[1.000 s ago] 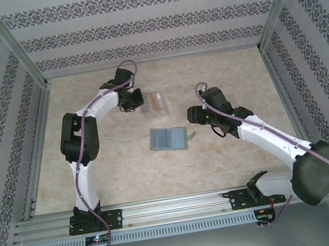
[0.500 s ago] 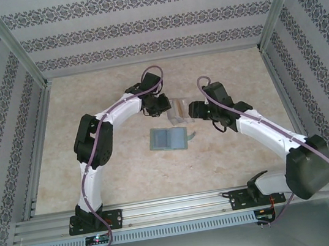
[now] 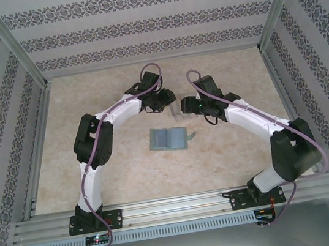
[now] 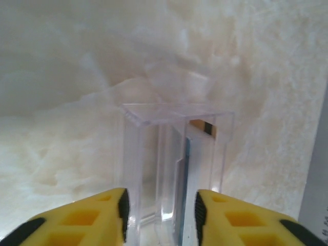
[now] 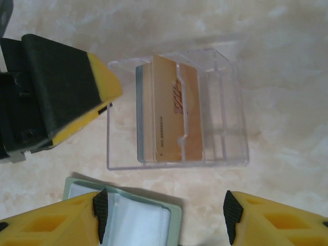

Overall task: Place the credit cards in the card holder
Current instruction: Move the storage box to the center of the table, then pick up the credit card from the storage box.

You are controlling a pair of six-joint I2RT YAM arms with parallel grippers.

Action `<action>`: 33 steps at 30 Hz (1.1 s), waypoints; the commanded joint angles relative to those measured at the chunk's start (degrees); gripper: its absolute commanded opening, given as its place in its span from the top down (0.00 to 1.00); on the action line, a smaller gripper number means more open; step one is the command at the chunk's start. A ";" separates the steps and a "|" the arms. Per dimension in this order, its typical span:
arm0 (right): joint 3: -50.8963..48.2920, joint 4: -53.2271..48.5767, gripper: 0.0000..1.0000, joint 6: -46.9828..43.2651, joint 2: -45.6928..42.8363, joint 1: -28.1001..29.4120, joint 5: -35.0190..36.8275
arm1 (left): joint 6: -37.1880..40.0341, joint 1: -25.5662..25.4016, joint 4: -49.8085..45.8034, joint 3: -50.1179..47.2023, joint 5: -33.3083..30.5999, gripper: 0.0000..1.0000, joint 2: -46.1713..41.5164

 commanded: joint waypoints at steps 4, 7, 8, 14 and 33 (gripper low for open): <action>10.99 -5.87 0.34 -9.36 10.02 2.00 0.98 | -1.51 4.27 7.88 -10.76 2.87 0.51 -12.83; 14.45 -6.62 0.27 -10.40 13.90 2.79 2.77 | -0.53 6.36 6.53 -17.02 -0.16 0.46 -20.59; 15.46 -7.00 0.26 -10.75 15.19 2.98 2.74 | -0.66 7.44 6.13 -19.62 -1.40 0.45 -23.37; 20.02 -9.52 0.25 -11.83 21.13 3.79 9.97 | 2.60 14.69 0.47 -29.85 -3.75 0.43 -35.03; 25.51 -16.76 0.36 -19.14 22.94 2.08 20.24 | 9.47 19.81 -4.61 -38.22 -3.81 0.31 -43.70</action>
